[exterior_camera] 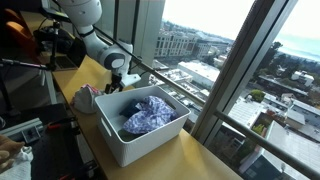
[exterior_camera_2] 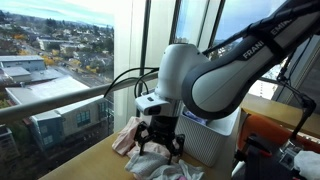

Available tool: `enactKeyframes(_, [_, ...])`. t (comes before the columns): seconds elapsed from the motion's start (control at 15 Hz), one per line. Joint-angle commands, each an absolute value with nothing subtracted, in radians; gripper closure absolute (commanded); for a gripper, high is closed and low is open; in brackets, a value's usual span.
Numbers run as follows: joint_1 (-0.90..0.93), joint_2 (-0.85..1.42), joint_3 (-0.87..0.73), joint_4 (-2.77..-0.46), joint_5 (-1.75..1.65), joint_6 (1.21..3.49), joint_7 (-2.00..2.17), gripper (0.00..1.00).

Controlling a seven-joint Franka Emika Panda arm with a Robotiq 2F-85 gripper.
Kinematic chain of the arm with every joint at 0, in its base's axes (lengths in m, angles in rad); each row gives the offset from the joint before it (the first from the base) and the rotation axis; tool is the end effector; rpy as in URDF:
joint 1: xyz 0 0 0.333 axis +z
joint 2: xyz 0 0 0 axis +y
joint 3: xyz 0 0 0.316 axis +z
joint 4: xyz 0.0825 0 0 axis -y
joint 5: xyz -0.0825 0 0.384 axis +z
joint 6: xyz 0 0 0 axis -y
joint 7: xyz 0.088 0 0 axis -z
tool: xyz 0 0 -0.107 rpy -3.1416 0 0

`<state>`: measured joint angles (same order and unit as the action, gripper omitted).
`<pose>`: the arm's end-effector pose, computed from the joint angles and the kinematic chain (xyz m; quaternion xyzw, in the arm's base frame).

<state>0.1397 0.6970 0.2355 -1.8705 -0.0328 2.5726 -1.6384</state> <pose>0.5935 0.2277 0.1490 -0.5449 -0.8358 -0.0487 0.0459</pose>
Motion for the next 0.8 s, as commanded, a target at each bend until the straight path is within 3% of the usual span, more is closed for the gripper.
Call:
enactKeyframes(0.0, [0.144,0.77,0.235,-1.791,-0.083,2.546,-1.6,0.0])
enactKeyframes(0.47, [0.156,0.83,0.237,-1.715,-0.123,2.516,-1.566,0.0])
enactKeyframes(0.53, [0.158,0.835,0.238,-1.707,-0.124,2.512,-1.566,0.2])
enactKeyframes(0.73, [0.164,0.841,0.239,-1.689,-0.126,2.5,-1.567,0.41])
